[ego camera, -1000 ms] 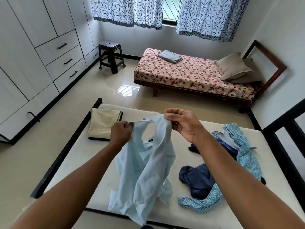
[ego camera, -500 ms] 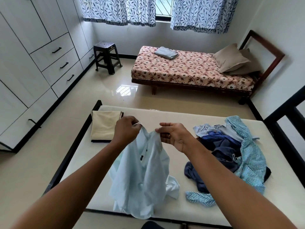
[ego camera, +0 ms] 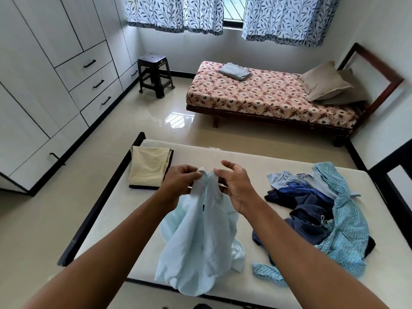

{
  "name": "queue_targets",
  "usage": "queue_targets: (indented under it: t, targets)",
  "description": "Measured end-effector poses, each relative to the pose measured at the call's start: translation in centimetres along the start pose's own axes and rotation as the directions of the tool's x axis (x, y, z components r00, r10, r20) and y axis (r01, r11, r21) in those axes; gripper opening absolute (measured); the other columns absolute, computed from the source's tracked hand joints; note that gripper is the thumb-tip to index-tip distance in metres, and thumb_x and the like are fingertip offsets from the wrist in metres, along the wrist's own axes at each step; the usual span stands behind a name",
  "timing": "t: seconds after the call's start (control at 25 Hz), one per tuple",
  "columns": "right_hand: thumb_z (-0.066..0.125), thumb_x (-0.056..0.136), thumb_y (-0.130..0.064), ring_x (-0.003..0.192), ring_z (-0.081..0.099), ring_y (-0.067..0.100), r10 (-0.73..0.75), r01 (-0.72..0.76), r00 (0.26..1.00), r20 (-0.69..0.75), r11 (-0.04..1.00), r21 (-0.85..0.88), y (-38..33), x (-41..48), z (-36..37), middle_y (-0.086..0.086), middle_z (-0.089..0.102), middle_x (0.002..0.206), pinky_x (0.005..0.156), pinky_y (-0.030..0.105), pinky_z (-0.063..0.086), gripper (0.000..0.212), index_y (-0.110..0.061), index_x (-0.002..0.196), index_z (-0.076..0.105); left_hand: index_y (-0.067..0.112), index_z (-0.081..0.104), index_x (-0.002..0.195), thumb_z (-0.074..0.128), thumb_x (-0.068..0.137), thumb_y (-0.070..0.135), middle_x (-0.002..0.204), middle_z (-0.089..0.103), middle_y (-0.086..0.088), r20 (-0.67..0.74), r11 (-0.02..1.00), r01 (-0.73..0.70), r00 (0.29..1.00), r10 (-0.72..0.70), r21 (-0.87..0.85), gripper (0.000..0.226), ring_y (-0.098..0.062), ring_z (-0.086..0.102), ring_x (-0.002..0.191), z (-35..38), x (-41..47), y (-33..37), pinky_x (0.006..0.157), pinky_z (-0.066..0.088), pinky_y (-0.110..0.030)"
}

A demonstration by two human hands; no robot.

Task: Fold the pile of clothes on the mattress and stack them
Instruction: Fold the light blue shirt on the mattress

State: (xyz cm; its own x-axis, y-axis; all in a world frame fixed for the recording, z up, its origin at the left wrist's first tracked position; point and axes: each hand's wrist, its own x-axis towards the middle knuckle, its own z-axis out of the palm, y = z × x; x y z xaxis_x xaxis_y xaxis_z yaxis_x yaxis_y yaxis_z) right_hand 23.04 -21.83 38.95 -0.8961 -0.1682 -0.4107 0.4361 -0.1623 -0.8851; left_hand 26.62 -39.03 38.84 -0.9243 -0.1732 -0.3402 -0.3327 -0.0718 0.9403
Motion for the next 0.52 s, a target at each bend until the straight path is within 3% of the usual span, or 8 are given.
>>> queue_targets:
  t: [0.08, 0.24, 0.4, 0.52]
  targets:
    - [0.074, 0.095, -0.013, 0.093, 0.072, 0.026, -0.048, 0.049, 0.999, 0.014, 0.994, -0.094, 0.5, 0.0, 0.0, 0.017, 0.072, 0.111, 0.086, 0.042, 0.062, 0.035, -0.021, 0.125, 0.058, 0.007, 0.074, 0.096, 0.074, 0.093, 0.012, 0.088, 0.075, -0.012, 0.037, 1.000, -0.019, 0.999, 0.019, -0.008, 0.006, -0.022, 0.071, 0.078, 0.2, -0.5, -0.1, 0.066, 0.057, -0.032]
    - [0.082, 0.088, -0.012, 0.100, 0.074, 0.032, -0.125, 0.130, 0.991, 0.042, 0.977, -0.171, 1.2, 0.0, -0.1, 0.014, 0.073, 0.101, 0.088, 0.048, 0.063, 0.042, -0.020, 0.123, 0.059, 0.005, 0.077, 0.096, 0.075, 0.093, 0.029, 0.092, 0.076, -0.017, 0.015, 0.999, 0.013, 1.000, -0.013, -0.031, 0.024, -0.025, 0.072, 0.078, 0.8, -1.0, -0.4, 0.070, 0.059, -0.035]
    - [0.085, 0.083, -0.007, 0.089, 0.076, 0.024, -0.147, 0.156, 0.987, 0.064, 0.976, -0.155, 1.2, -0.5, -0.6, 0.010, 0.073, 0.092, 0.076, 0.037, 0.063, 0.049, -0.016, 0.124, 0.060, 0.002, 0.076, 0.097, 0.079, 0.090, 0.018, 0.100, 0.075, -0.023, -0.031, 1.000, -0.015, 0.999, 0.015, -0.004, 0.017, -0.029, 0.071, 0.086, 0.9, -1.1, -1.0, 0.081, 0.060, -0.043]
    - [0.083, 0.085, -0.003, 0.087, 0.074, 0.023, -0.154, 0.156, 0.988, 0.022, 0.976, -0.150, 0.9, -0.5, -1.1, 0.009, 0.072, 0.090, 0.078, 0.039, 0.064, 0.046, -0.015, 0.122, 0.059, 0.006, 0.075, 0.090, 0.080, 0.089, 0.014, 0.089, 0.074, -0.015, -0.052, 0.998, -0.046, 0.998, 0.048, 0.035, 0.009, -0.022, 0.068, 0.082, 1.0, -1.0, -1.0, 0.078, 0.058, -0.041]
